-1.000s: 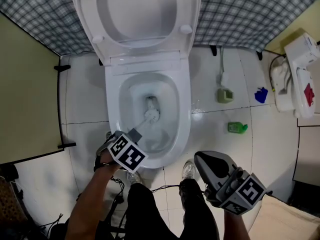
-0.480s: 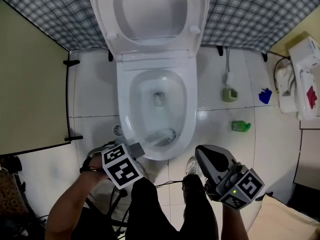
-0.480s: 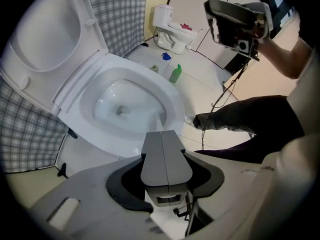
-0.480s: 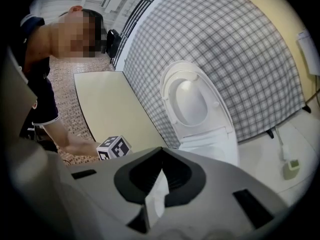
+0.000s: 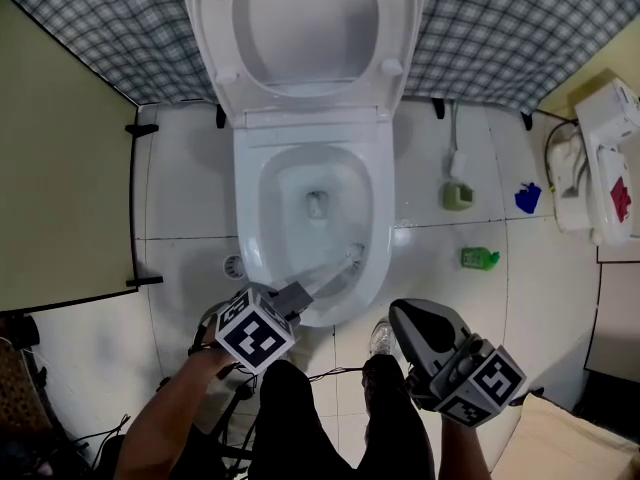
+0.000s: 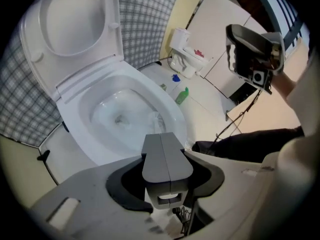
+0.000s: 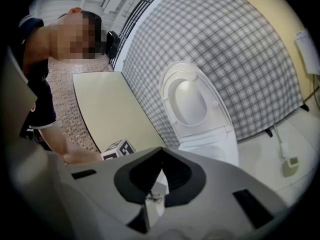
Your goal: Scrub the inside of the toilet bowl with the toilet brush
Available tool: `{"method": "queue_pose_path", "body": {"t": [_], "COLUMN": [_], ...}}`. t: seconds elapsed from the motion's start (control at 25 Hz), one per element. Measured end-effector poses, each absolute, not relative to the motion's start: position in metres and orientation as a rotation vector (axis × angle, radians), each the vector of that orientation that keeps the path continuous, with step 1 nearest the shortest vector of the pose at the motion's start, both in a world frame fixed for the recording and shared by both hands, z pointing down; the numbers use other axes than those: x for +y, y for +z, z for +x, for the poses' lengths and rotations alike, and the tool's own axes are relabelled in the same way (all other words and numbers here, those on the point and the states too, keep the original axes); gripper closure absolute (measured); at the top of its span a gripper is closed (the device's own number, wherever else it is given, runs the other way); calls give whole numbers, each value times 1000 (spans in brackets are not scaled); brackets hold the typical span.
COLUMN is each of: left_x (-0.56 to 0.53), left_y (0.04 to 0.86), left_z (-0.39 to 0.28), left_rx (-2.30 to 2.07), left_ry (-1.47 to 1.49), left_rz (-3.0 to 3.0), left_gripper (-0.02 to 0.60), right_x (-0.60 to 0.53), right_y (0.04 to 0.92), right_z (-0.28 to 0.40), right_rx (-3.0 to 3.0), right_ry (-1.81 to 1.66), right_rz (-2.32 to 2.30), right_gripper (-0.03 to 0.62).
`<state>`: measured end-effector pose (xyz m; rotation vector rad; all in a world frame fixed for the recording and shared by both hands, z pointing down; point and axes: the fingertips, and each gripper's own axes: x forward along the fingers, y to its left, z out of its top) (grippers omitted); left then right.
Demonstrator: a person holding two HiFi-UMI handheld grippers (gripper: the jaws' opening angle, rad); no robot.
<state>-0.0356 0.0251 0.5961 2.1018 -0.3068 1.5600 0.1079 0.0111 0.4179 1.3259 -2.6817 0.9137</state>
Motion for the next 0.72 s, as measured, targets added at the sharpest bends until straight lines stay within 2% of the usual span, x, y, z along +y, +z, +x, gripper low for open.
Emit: {"method": "queue_pose_path", "body": {"t": [0.36,0.72], "left_x": [-28,-71], "left_y": [615,615], "left_z": [-1,-10], "left_rx": [-552,-833], "left_ry": [1371,1206], "left_rz": [2133,2075], "left_gripper": [388,393], "right_x": [3,-4], "right_y": [422,426], "right_z": [115,128], "right_rx": [-2680,-2668], "right_ry": [914,922], "right_rz": [1336,1347], "right_gripper": [594,594]}}
